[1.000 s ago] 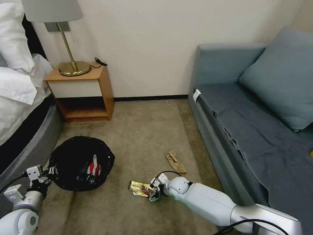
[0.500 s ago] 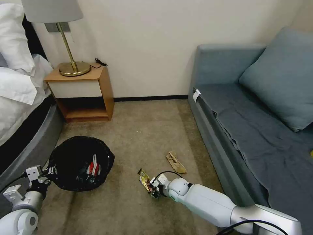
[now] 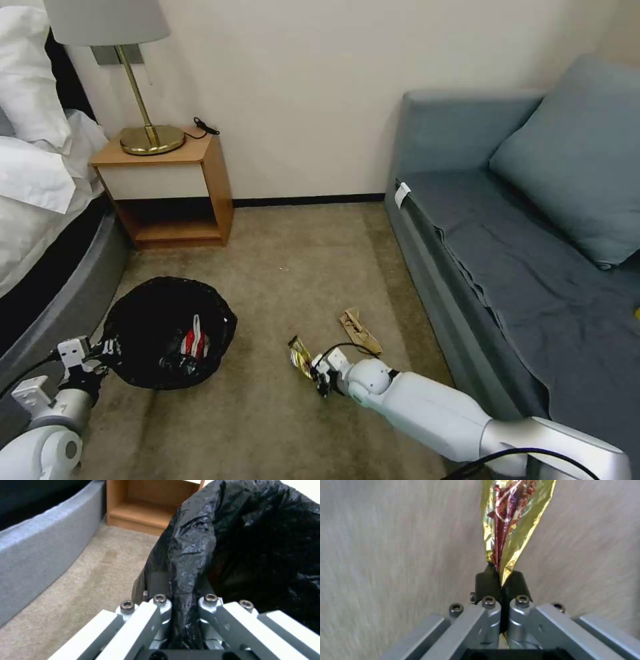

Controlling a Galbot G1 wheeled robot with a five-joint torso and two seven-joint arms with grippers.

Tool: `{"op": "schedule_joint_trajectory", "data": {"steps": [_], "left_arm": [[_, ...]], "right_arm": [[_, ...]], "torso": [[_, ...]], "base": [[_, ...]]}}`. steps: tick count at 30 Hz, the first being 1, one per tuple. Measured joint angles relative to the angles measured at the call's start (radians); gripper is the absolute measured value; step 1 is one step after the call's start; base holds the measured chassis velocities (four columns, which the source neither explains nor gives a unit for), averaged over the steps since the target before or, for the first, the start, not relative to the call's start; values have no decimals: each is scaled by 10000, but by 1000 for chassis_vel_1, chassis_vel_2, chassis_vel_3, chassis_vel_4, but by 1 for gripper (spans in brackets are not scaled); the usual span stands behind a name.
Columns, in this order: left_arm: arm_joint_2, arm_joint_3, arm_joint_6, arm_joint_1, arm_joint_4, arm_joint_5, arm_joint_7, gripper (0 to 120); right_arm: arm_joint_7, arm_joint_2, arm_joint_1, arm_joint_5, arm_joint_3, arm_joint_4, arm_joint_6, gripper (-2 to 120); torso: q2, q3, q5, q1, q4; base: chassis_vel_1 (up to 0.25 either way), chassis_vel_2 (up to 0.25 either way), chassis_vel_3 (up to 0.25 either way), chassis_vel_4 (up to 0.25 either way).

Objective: Pick up the trash bin, then pick up the garbage on the floor and place it into the trash bin.

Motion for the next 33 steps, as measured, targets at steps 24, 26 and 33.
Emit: {"op": "schedule_joint_trajectory", "data": {"steps": [24, 26, 33], "left_arm": [[1, 848, 195, -106, -302, 39, -32, 4], [66, 914, 195, -106, -303, 19, -33, 4], [564, 1256, 191, -292, -167, -525, -29, 4]], "right_arm": [[2562, -35, 2948, 2795, 199, 5361, -251, 0], [2744, 217, 3158, 3012, -290, 5563, -253, 0], [3299, 1090, 3373, 3238, -2605, 5444, -229, 0]], "torso": [[1, -2, -1, 0, 4], [0, -1, 1, 0, 3], [0, -1, -1, 0, 1]], "base": [[0, 0, 0, 0], [0, 0, 0, 0], [0, 0, 0, 0]]}}
